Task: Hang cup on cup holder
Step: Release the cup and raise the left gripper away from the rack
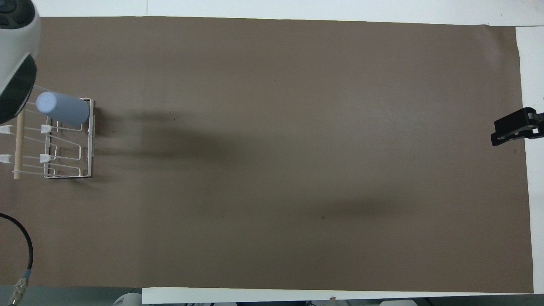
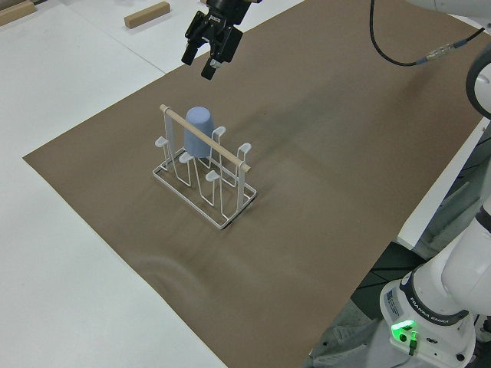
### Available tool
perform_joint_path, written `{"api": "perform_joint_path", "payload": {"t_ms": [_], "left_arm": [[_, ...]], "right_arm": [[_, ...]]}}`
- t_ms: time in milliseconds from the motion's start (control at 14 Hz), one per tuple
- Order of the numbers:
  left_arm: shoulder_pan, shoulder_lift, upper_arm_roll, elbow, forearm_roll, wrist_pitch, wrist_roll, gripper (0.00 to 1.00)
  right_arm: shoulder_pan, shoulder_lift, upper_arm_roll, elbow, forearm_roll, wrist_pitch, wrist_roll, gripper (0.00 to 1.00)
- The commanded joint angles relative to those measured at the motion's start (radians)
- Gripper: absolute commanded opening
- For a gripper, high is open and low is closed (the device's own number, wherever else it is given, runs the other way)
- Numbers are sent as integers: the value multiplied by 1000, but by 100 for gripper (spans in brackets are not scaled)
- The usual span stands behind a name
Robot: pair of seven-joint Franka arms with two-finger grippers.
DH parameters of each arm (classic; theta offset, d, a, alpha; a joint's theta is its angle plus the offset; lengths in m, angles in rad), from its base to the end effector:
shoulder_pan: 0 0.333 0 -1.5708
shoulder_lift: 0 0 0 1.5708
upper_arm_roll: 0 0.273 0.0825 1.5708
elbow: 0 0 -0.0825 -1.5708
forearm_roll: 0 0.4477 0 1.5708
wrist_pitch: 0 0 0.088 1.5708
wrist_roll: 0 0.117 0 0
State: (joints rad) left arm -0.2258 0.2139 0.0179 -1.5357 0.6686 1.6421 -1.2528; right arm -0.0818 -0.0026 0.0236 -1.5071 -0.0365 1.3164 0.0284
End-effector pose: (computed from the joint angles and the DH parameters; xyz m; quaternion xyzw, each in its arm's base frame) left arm 0.6725 -0.0727 0.4817 -0.8374 -0.4348 -0.1806 0.2777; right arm 0.5863 -0.0391 0.5869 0.9944 -0.0460 -0.0942 0.0166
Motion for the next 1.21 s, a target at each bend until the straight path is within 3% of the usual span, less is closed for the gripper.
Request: {"api": "perform_joint_path", "payload": {"t_ms": [0,214,571,714,1143], "left_arm": [[19,-56,10,11,-151,-19,233,100],[48,-99,10,8,-357,-36,441,100],[106,-111,10,5,-651,-102,1012,100],[103,-111,5,12,-670,-126,1169,100],[91,-185,-7,74,-666,-168,1202,100]], "right_arm": [[-3,-19,-1,-18,-6,-2,-27,99],[-4,-19,-1,-19,-6,-2,-27,99],[-9,-19,-1,-19,-6,-3,-25,99],[-9,-19,-1,-19,-6,-3,-25,99],[-6,-22,-1,-19,-6,-6,-25,99]]}}
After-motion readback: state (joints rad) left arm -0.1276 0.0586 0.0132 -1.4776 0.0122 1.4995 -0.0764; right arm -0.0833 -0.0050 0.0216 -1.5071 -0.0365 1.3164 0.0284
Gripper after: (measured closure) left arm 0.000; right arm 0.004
